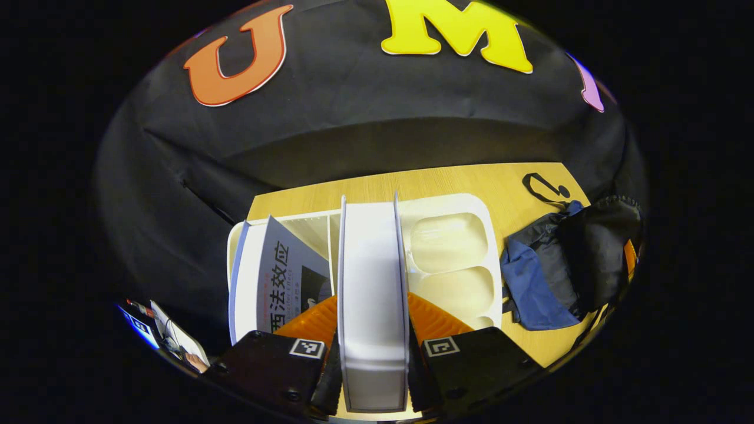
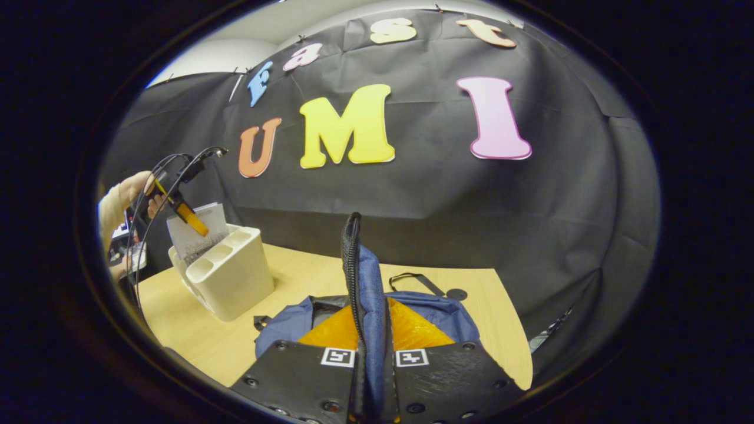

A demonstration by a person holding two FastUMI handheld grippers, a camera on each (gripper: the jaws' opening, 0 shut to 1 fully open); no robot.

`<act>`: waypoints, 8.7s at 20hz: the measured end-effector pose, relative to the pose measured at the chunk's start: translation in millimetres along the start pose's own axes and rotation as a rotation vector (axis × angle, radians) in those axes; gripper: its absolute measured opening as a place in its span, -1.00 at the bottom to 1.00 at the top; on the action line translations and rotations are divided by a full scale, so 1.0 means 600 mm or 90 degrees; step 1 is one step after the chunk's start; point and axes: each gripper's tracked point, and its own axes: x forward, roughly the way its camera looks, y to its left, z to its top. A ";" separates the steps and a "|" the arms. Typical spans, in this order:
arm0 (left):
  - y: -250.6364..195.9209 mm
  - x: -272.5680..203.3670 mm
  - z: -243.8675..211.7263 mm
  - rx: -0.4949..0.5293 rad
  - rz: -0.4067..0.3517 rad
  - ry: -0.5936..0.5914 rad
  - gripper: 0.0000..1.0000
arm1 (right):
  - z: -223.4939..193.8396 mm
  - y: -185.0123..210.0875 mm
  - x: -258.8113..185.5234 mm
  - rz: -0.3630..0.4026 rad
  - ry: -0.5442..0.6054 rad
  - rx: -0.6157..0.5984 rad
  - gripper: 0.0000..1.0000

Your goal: Open the schoolbag, grab two books from the bookshelf and put them into the schoolbag.

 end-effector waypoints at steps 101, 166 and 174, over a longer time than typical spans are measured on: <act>-0.600 0.131 -0.058 -0.088 -0.288 -0.227 0.88 | 0.050 0.065 -0.012 -0.054 0.029 0.040 -0.79; 0.138 -0.029 -0.019 -0.051 0.017 0.103 -0.24 | -0.038 0.074 -0.041 -0.065 0.066 -0.034 -0.77; 0.122 -0.143 0.033 -0.014 0.070 -0.014 -0.22 | -0.043 0.099 -0.023 -0.043 0.081 -0.031 -0.77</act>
